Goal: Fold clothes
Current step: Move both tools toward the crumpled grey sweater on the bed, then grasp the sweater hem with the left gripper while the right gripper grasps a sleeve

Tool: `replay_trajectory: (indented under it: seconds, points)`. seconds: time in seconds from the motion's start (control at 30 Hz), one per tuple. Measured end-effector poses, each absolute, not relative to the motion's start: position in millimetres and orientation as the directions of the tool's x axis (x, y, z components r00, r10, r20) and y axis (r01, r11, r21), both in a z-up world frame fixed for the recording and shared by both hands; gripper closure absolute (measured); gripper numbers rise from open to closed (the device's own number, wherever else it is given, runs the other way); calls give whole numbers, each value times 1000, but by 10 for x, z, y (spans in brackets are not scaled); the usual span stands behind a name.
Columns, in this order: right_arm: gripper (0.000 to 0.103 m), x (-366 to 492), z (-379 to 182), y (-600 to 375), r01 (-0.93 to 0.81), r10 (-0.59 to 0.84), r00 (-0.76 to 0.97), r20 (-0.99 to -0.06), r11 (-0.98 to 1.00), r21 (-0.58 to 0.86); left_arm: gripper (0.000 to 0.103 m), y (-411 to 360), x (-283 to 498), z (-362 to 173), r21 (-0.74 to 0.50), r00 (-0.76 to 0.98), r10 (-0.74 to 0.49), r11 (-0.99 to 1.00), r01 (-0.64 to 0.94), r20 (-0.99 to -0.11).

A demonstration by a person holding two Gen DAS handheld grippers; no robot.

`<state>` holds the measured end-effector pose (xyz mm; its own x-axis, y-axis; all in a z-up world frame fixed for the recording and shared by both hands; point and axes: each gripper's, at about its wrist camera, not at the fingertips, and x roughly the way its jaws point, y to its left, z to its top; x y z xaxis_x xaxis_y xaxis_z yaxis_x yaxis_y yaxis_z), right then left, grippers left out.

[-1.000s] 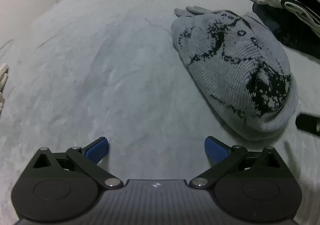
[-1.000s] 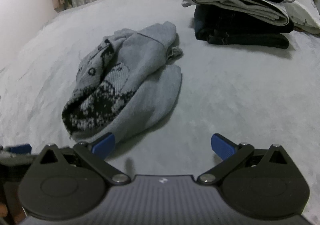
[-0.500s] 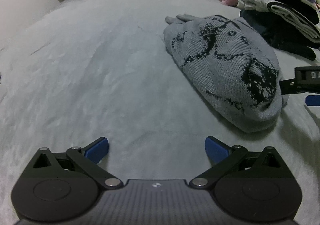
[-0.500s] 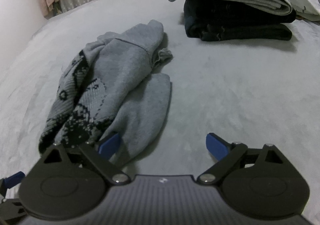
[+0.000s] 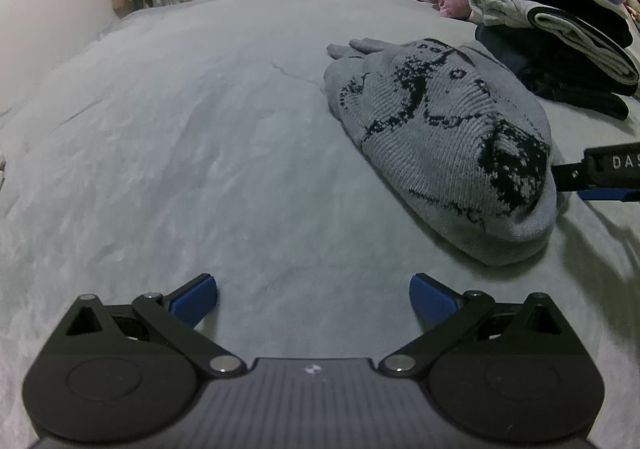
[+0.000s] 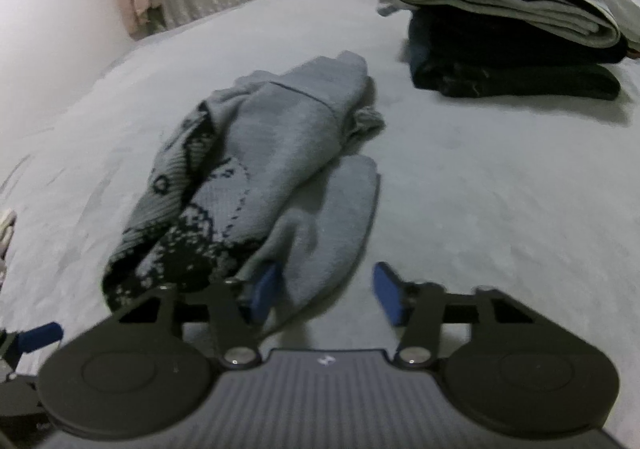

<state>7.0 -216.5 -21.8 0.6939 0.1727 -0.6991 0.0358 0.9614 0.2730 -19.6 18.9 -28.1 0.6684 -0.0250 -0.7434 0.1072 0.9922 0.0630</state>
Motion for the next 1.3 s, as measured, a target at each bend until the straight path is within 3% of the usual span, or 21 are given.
replay_trajectory:
  seconds: [0.27,0.6,0.73,0.8,0.87,1.0,1.23,1.3]
  points:
    - [100,-49,-106,-2201,-7,206,717,-666,957,290,1,195,-138,-225,25,667,-62,992,120,-742]
    - [100,-338,5,-2259,-119,291,714,-637,947,299,1,197,-102,-84,-86,681,-201,976,199,-705]
    - [76,-288,-74,-2303,-53,235,700,-675,959,279,1,73,-37,-72,-100,674,-239,966,238,-699]
    - [51,-243,-88,-2351,1,217,703,-677,952,306,1,-34,2,-80,-90,673,-246,962,258,-698]
    - [35,-224,-76,-2379,33,204,716,-668,945,325,1,-151,28,-82,-76,675,-256,955,285,-692]
    - [14,-178,-78,-2415,85,167,733,-660,939,332,1,-322,85,-129,-58,682,-266,948,313,-681]
    - [2,-122,-165,-2536,172,91,744,-662,931,321,8,-460,228,-206,-152,673,-307,948,281,-673]
    - [2,-87,-226,-2580,197,80,740,-668,924,329,22,-468,260,-216,-175,676,-310,949,261,-669]
